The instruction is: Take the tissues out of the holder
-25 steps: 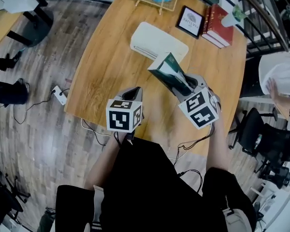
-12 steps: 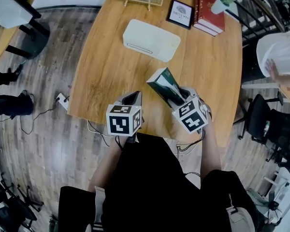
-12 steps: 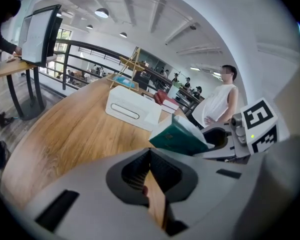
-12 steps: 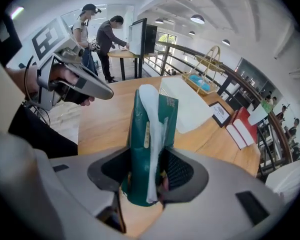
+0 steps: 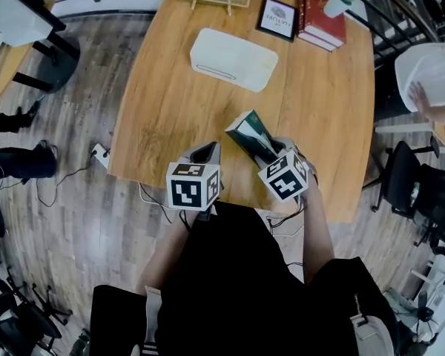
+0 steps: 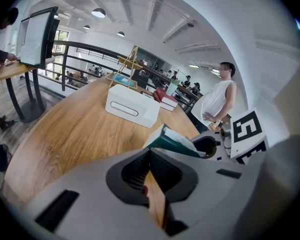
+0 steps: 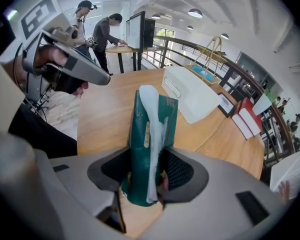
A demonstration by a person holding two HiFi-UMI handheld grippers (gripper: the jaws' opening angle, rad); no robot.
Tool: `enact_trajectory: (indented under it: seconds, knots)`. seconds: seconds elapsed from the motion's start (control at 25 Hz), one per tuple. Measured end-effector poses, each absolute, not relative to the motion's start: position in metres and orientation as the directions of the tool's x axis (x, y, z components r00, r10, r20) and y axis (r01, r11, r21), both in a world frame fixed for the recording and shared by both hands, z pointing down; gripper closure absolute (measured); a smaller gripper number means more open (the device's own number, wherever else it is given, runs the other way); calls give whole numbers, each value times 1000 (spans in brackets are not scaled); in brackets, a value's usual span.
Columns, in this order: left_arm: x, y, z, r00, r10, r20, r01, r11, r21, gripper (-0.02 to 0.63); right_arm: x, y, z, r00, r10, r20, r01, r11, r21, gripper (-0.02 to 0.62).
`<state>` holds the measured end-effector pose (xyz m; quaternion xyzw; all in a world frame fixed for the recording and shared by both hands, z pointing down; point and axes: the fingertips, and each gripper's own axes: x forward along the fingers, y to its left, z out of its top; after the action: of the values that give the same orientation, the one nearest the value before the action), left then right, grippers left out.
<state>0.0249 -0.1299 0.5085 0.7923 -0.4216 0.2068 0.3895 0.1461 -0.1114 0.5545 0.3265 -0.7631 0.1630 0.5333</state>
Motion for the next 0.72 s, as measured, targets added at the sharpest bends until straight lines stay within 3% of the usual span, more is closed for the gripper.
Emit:
enact_trajectory:
  seconds: [0.72]
  knots:
    - [8, -125, 506, 542, -524, 657, -840, -316, 441, 595, 128, -116, 603, -56, -351, 934, -611, 752, 246, 376]
